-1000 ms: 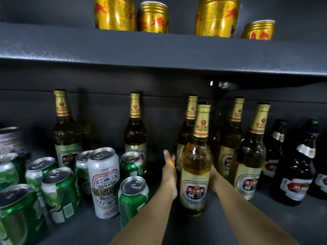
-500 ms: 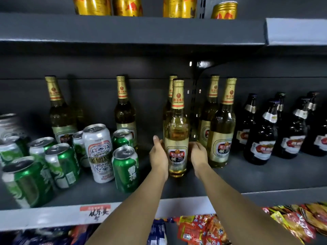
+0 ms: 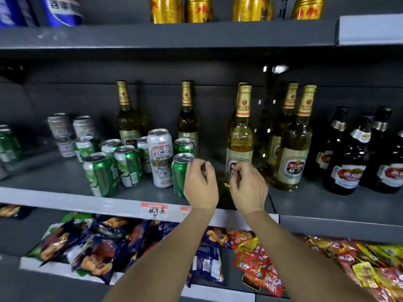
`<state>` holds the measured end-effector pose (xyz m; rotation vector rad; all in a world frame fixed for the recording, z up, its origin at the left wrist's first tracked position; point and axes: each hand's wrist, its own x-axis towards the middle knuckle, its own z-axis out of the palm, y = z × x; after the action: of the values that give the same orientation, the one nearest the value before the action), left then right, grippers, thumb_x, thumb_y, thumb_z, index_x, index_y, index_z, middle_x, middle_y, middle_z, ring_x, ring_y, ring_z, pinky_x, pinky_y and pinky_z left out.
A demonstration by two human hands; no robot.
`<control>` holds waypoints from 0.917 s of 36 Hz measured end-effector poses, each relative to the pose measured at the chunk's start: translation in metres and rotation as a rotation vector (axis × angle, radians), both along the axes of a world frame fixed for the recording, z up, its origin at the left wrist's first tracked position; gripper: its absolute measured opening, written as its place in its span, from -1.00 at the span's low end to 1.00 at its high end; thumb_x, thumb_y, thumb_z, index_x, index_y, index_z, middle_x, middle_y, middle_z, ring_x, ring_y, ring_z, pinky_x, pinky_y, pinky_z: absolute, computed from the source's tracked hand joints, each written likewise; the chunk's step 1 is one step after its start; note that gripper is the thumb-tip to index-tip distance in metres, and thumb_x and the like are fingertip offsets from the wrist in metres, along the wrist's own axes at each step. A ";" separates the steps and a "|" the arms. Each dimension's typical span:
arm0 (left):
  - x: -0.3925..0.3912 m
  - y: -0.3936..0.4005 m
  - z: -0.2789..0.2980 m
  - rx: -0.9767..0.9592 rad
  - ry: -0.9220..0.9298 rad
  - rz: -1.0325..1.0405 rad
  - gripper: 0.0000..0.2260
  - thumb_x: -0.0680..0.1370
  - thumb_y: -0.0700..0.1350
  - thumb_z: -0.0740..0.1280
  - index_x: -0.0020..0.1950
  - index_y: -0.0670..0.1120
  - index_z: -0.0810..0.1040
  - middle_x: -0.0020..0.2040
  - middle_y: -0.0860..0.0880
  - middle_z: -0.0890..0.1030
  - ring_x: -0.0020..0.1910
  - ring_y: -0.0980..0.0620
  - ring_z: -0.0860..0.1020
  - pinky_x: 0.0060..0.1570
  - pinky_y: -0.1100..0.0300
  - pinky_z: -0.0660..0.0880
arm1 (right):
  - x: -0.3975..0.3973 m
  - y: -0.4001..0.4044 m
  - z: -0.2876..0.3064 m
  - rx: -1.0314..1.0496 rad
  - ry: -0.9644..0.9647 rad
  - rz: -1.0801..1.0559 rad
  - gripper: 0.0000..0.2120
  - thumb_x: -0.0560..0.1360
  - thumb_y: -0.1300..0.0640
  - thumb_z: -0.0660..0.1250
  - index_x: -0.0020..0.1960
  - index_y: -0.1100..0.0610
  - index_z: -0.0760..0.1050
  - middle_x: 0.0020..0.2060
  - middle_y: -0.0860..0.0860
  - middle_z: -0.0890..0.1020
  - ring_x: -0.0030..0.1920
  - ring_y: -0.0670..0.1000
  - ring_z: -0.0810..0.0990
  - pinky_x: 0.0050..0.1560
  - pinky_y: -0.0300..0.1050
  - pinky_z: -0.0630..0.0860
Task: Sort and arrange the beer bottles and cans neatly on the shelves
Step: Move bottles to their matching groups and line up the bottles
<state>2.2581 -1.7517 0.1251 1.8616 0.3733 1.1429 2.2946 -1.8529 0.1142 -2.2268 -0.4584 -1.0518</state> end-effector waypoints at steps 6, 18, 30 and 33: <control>-0.011 0.046 0.011 0.051 -0.076 0.081 -0.90 0.61 -0.05 0.22 -0.09 -0.01 0.42 -0.13 0.03 0.49 -0.18 0.10 0.40 -0.20 0.20 0.25 | -0.013 0.048 0.007 -0.269 0.093 0.177 -0.72 0.42 0.18 0.40 0.11 0.18 0.49 -0.04 0.13 0.59 -0.04 0.20 0.58 -0.12 0.04 0.51; 0.004 0.127 0.016 -0.105 0.019 0.188 -0.67 0.57 0.02 0.28 0.22 -0.17 0.41 0.14 -0.13 0.46 0.15 -0.13 0.42 0.05 -0.04 0.38 | -0.008 0.117 0.011 -0.118 0.253 0.168 -0.35 0.45 -0.19 0.36 0.39 0.10 0.24 0.24 0.07 0.45 0.22 0.12 0.46 0.09 0.02 0.48; 0.029 0.152 -0.005 -0.188 0.351 -0.112 -0.42 0.40 0.12 0.50 0.27 -0.11 0.39 0.14 -0.11 0.55 0.12 -0.13 0.55 0.05 -0.02 0.53 | -0.020 0.124 0.007 -0.029 0.326 0.092 -0.36 0.46 -0.22 0.34 0.41 -0.05 0.17 0.27 -0.04 0.45 0.21 0.04 0.51 0.02 -0.04 0.51; 0.025 0.152 -0.004 -0.184 0.343 -0.069 -0.48 0.37 0.14 0.51 0.18 -0.06 0.42 0.07 -0.08 0.59 0.04 -0.12 0.58 0.00 -0.04 0.55 | -0.022 0.125 0.009 -0.023 0.354 0.085 -0.36 0.46 -0.22 0.34 0.41 -0.06 0.15 0.29 -0.04 0.44 0.22 0.04 0.50 0.02 -0.04 0.49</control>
<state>2.2835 -1.5994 0.1207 1.8891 0.5823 0.7150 2.2726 -1.7274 0.1229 -2.3275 -0.4057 -0.5927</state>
